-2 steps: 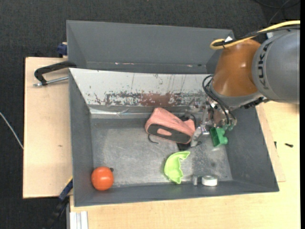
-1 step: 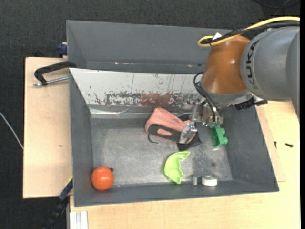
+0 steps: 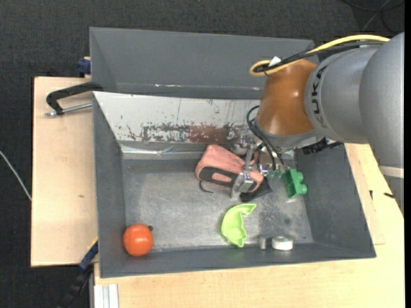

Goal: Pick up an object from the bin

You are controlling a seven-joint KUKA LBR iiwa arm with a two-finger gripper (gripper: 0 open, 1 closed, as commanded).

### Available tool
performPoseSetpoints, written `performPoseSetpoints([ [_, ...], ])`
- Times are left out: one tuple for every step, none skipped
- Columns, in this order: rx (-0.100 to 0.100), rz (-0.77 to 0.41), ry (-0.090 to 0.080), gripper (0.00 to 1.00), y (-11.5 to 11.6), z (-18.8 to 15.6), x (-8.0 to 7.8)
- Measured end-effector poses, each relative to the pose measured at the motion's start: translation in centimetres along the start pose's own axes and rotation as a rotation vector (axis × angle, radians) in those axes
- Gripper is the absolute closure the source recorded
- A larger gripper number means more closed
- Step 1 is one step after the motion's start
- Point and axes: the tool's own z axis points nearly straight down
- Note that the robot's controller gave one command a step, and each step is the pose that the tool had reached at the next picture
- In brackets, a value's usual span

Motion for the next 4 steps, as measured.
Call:
performPoseSetpoints([
  [0.003, 0.153, -0.014, 1.0, 0.5, -0.4, 0.3],
  [0.003, 0.153, -0.014, 1.0, 0.5, -0.4, 0.3],
  [0.003, 0.154, -0.014, 1.0, 0.6, -0.6, 0.4],
  [0.002, 0.153, -0.003, 1.0, 0.6, -1.4, 0.7],
])
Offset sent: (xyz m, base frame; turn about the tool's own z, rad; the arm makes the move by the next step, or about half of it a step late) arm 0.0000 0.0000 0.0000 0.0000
